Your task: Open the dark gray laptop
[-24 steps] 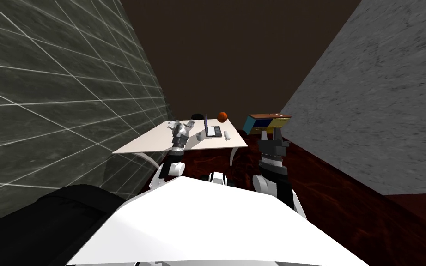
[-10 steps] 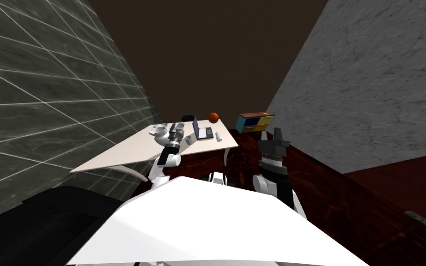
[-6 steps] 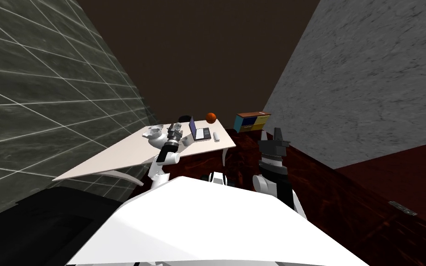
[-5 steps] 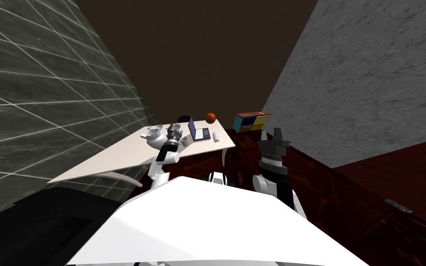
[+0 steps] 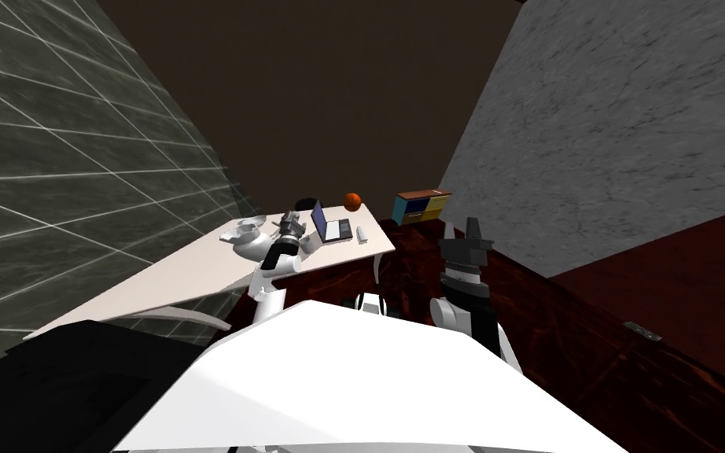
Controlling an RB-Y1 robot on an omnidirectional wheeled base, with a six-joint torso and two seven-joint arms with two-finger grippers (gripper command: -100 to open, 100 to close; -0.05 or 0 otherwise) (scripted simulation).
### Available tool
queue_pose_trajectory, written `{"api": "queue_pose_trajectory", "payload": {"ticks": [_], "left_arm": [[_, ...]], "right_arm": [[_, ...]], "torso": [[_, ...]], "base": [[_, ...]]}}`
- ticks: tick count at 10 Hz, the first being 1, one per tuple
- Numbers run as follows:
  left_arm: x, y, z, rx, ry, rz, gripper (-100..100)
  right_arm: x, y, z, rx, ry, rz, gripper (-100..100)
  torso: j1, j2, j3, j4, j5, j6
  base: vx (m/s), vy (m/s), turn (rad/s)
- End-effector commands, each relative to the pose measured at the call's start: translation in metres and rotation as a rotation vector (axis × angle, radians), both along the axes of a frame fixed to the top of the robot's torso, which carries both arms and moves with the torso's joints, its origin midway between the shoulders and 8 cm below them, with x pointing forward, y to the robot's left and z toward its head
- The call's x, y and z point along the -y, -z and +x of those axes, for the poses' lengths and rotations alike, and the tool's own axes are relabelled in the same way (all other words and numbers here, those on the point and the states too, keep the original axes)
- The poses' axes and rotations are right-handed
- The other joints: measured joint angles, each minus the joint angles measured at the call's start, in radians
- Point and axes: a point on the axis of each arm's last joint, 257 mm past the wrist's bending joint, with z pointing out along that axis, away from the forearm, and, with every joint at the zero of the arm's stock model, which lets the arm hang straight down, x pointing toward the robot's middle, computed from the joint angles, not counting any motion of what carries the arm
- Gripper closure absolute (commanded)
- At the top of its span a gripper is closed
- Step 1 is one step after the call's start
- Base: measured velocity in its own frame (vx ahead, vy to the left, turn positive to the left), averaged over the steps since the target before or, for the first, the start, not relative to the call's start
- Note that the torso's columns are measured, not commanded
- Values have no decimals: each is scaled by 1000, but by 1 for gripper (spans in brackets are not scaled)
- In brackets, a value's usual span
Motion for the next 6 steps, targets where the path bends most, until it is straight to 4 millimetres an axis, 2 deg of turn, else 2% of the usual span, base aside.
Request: {"api": "queue_pose_trajectory", "payload": {"ticks": [1, 6], "left_arm": [[-22, 8, 1, -31, -36, -67, -100], [-55, 32, 0, -79, -100, -225, -100]], "right_arm": [[0, 0, 0, 0, 0, 0, 0], [0, 0, 0, 0, 0, 0, 0]], "torso": [[0, 0, 0, 0, 0, 0], [0, 0, 0, 0, 0, 0]], "base": [[48, -32, -99], [46, -31, -104]]}}
